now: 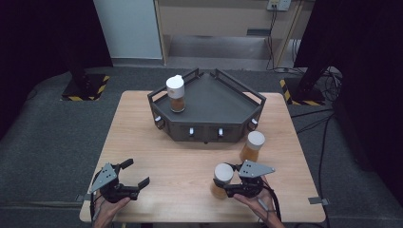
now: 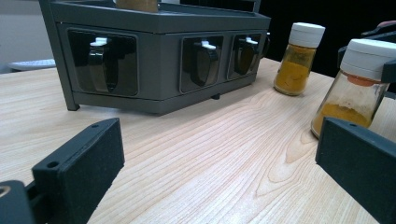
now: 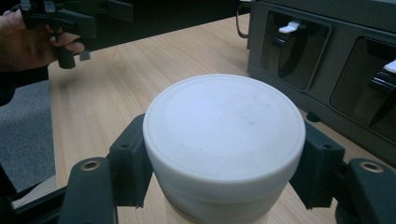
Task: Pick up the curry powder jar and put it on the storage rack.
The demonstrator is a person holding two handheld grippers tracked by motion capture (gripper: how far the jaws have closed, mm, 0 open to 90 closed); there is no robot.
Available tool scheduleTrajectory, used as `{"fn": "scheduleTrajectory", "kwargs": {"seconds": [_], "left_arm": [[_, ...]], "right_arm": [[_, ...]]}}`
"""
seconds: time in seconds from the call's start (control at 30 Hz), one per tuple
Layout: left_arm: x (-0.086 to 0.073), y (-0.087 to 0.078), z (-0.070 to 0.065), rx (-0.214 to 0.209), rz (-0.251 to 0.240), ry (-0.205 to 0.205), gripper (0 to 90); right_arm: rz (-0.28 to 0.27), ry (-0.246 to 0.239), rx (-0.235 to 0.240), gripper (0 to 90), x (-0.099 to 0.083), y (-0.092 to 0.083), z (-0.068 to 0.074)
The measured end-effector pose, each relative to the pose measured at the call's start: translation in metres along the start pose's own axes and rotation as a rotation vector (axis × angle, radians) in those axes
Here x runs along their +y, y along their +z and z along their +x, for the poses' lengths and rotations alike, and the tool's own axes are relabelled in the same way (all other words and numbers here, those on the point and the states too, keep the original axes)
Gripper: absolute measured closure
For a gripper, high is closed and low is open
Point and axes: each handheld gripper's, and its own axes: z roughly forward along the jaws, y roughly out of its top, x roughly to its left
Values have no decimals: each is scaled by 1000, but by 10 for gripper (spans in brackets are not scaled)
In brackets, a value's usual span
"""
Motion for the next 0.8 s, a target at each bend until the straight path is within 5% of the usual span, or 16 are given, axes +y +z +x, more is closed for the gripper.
{"fn": "scheduleTrajectory", "kwargs": {"seconds": [0.43, 0.8], "left_arm": [[0, 1, 0, -6, 4, 1, 0], [0, 1, 1, -5, 8, -2, 0]], "right_arm": [[15, -38, -30, 336, 5, -1, 9], [8, -13, -22, 337, 22, -5, 2]]}}
